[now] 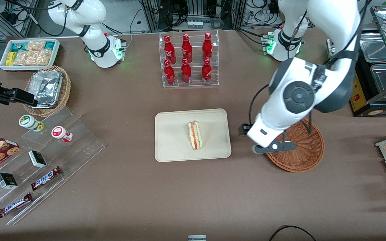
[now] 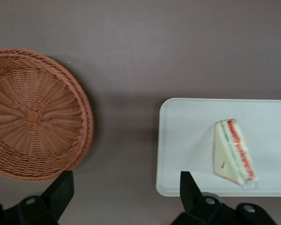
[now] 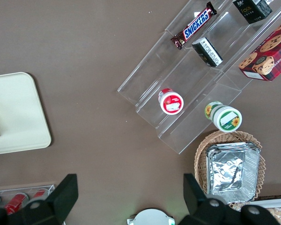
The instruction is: Place sandwich from basket to tray
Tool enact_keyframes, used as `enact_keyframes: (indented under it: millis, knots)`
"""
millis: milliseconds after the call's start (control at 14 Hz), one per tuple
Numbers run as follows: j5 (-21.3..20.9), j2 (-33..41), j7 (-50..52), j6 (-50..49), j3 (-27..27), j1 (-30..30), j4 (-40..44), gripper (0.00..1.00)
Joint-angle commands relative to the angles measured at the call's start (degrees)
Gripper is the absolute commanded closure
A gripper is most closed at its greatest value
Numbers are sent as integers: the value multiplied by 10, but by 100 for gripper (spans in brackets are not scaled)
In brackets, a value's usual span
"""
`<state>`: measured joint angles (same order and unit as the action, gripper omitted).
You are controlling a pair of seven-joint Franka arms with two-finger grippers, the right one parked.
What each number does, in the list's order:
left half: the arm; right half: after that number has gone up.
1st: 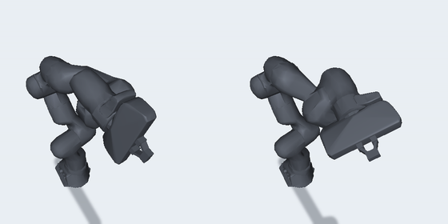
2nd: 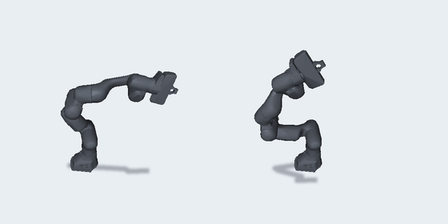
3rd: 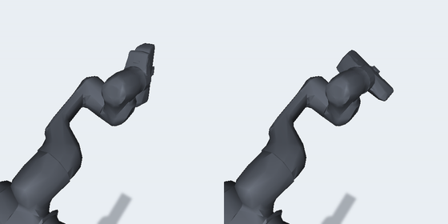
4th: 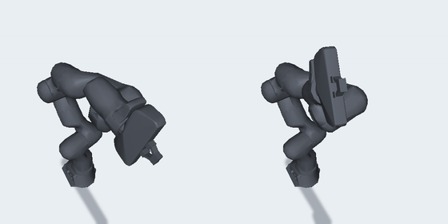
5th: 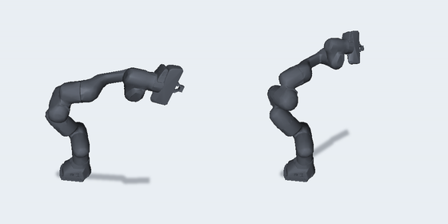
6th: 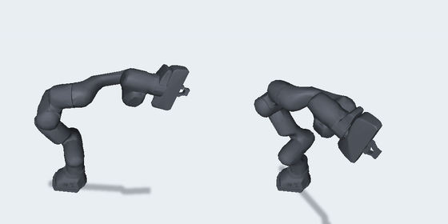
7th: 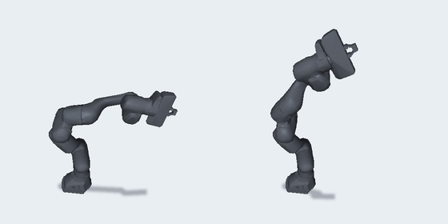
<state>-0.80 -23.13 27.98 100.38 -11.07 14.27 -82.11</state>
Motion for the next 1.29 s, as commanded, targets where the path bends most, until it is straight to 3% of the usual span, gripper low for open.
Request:
enact_keyframes:
  millis: [0, 429, 1214]
  knots:
    - [9, 55, -82, 1, -4, -43, -68, 0]
    - [16, 117, -201, -52, -4, -122, -110, 0]
    - [5, 208, -248, -178, 6, -175, -101, 0]
